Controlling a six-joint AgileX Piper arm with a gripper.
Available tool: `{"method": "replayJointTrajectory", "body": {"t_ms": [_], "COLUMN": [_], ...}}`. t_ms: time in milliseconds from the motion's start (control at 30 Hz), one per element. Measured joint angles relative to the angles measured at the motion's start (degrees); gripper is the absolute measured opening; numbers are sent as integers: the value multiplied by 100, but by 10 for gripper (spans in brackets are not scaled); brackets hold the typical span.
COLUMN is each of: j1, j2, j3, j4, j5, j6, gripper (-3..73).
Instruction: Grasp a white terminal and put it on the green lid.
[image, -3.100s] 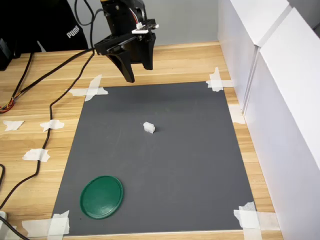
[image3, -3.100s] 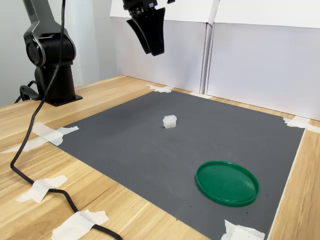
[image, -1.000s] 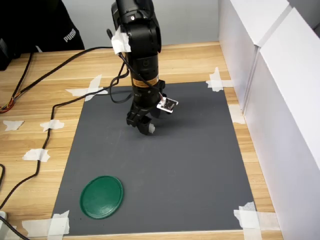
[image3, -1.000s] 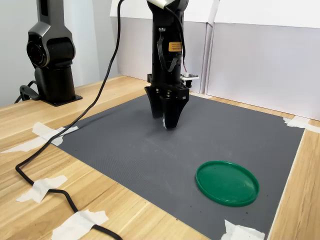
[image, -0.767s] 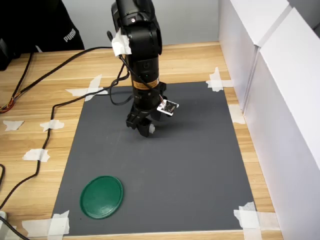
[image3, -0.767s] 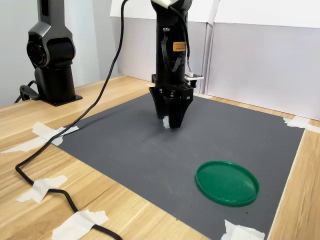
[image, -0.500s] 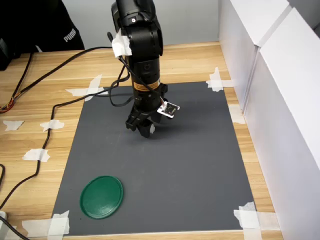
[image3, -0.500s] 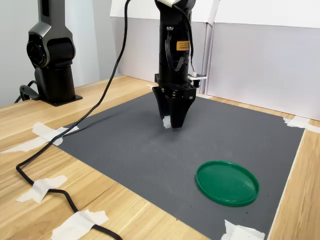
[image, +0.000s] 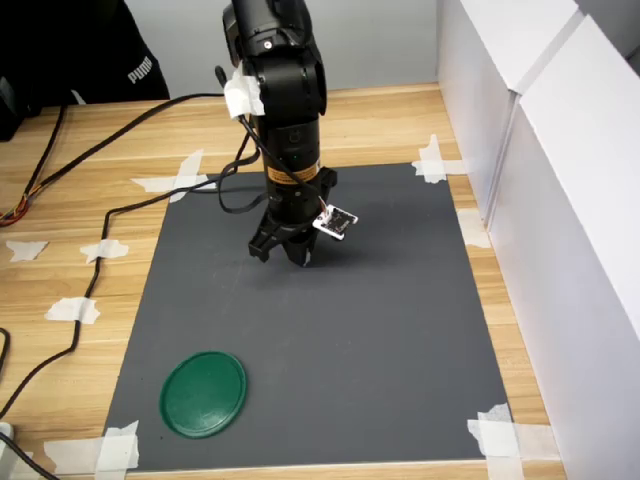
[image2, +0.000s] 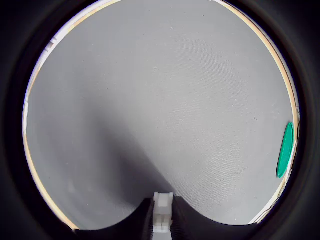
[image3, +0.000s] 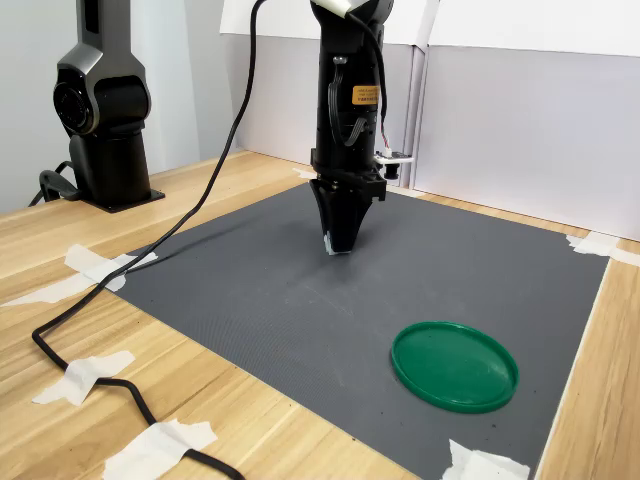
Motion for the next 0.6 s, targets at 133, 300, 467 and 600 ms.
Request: {"method": "replayJointTrajectory", "body": {"t_ms": [133, 300, 467, 600], "j1": [-11, -247, -652, -1009], "j2": [0, 0, 0, 6], "j3": [-61, -527, -1314, -1937], "j4": [7, 188, 251, 262], "j5": [151, 628, 1099, 1128], "j6": [206, 408, 428, 428], "gripper": [83, 83, 83, 83]}}
